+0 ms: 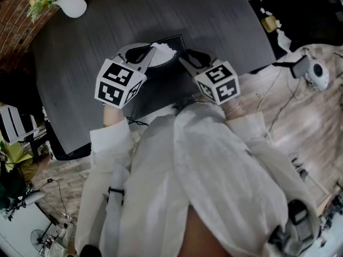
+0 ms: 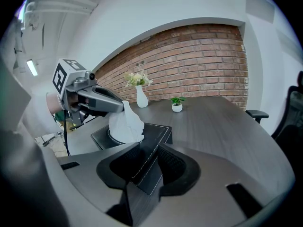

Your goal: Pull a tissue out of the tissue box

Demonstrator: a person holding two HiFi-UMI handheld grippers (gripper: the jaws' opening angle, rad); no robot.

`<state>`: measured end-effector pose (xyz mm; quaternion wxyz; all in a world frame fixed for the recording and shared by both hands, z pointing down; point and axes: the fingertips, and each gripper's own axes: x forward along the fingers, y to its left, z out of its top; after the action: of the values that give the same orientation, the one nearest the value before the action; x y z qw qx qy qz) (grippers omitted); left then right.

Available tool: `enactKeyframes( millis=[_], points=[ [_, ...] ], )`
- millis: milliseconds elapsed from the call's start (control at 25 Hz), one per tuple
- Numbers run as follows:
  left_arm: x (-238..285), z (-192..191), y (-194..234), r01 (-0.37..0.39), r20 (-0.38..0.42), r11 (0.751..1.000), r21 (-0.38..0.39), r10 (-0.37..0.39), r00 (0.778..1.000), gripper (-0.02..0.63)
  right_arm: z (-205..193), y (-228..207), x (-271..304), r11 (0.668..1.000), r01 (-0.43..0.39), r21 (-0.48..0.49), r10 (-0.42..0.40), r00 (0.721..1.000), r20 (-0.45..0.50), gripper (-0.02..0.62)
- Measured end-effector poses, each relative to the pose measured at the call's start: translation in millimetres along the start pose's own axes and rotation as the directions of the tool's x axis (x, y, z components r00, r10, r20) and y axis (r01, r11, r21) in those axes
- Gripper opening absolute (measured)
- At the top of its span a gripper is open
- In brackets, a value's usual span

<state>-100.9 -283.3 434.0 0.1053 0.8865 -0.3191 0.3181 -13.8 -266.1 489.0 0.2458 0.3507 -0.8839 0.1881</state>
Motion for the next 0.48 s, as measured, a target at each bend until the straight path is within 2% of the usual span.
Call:
enactKeyframes(
  millis=[480],
  points=[
    [-4.1, 2.8, 3.2, -0.013, 0.006, 1.000, 0.006, 0.013, 1.000, 0.008, -0.8, 0.1, -0.6, 1.000, -0.006, -0.004, 0.006, 1.000, -0.008, 0.118]
  ],
)
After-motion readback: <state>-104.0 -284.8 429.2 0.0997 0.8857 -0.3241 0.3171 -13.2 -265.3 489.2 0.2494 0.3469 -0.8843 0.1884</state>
